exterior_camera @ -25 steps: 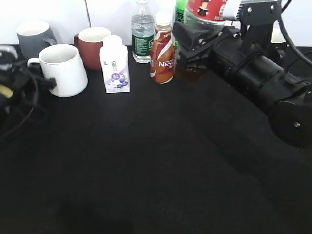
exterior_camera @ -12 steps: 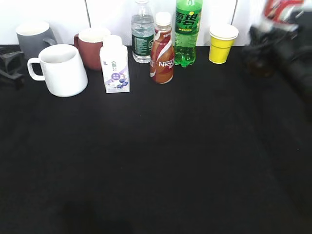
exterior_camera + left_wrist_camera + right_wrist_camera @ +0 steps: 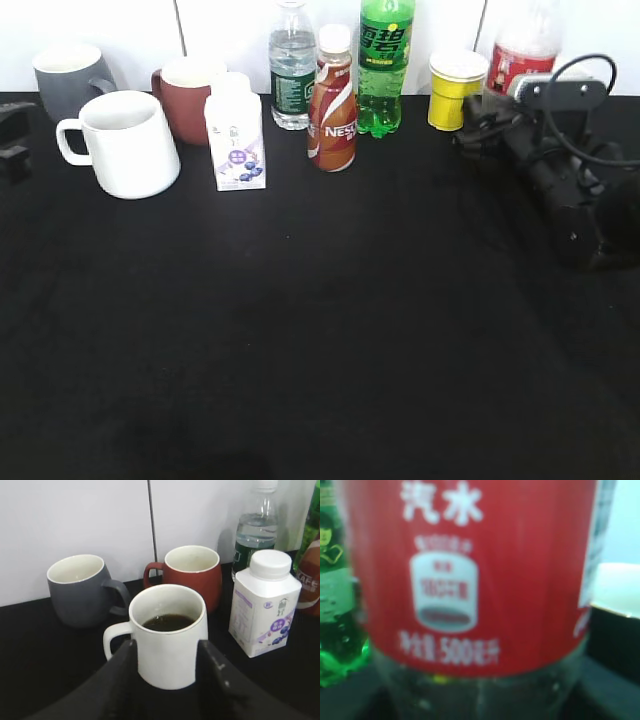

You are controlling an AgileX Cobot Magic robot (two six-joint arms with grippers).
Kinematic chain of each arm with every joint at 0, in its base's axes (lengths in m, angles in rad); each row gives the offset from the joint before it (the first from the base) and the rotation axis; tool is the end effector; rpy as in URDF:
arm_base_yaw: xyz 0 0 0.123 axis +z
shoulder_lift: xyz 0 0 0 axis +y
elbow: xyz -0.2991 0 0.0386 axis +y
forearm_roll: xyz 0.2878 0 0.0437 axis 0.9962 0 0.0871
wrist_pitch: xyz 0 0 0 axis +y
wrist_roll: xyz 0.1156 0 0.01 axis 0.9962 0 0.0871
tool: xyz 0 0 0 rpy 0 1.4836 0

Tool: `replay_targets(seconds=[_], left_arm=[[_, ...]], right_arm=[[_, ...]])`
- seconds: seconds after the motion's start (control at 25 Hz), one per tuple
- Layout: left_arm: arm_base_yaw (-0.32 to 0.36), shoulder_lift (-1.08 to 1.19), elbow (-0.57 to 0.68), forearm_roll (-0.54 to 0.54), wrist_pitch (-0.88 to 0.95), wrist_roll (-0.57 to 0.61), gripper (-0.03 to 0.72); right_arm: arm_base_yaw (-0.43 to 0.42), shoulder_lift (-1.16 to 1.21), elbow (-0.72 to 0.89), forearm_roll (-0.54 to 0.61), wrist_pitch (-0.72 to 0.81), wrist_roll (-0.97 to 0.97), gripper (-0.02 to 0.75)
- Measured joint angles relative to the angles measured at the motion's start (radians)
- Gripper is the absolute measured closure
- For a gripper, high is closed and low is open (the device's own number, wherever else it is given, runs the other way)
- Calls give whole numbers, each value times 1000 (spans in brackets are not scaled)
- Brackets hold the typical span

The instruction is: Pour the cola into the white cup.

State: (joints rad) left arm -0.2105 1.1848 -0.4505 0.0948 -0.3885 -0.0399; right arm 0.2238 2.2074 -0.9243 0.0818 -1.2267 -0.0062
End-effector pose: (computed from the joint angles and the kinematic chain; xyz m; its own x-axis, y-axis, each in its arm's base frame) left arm 0.2711 -0.0622 0.2243 -0.2397 0.1001 -0.9657 0.2545 0.9664 0.0370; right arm 0.4389 0.0907 0.0803 0.0258 0.0278 -0.9993 -0.1469 0.9889 0.0237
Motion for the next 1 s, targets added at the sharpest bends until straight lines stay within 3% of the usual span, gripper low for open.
replay_targets(seconds=[0.08, 0.28, 0.32, 0.36, 0.44, 0.48, 0.56, 0.64, 0.76, 0.92, 1.0], left_arm=[[0, 0, 0, 0, 5, -1, 388], [0, -40, -2, 0, 130, -65, 388], [0, -62, -18, 0, 213, -72, 386], [0, -81, -57, -9, 349, -75, 373], [0, -89, -166, -55, 680, -78, 328], [0, -90, -212, -73, 875, -78, 320], [0, -90, -294, -85, 1200, -78, 317], [0, -99, -363, -95, 1435, -76, 316], [0, -224, -391, -95, 1593, -66, 299], [0, -621, -382, -132, 1604, -64, 182], [0, -829, -328, -137, 1605, -64, 171]], right_arm=[[0, -20, 44, 2, 6, -10, 87], [0, -229, 281, -20, 48, 12, 80], [0, -337, 298, -56, 191, 31, 85], [0, -445, 289, -114, 427, 81, 95], [10, -624, 212, -237, 1057, 253, 122], [24, -679, 167, -239, 1381, 284, 134], [61, -726, 62, -144, 1855, 187, 155], [69, -772, -37, 15, 2108, 50, 160], [69, -1004, -66, 43, 2169, 6, 161], [69, -1408, -66, 43, 2235, 1, 162], [69, -1561, -63, 36, 2265, 0, 162]])
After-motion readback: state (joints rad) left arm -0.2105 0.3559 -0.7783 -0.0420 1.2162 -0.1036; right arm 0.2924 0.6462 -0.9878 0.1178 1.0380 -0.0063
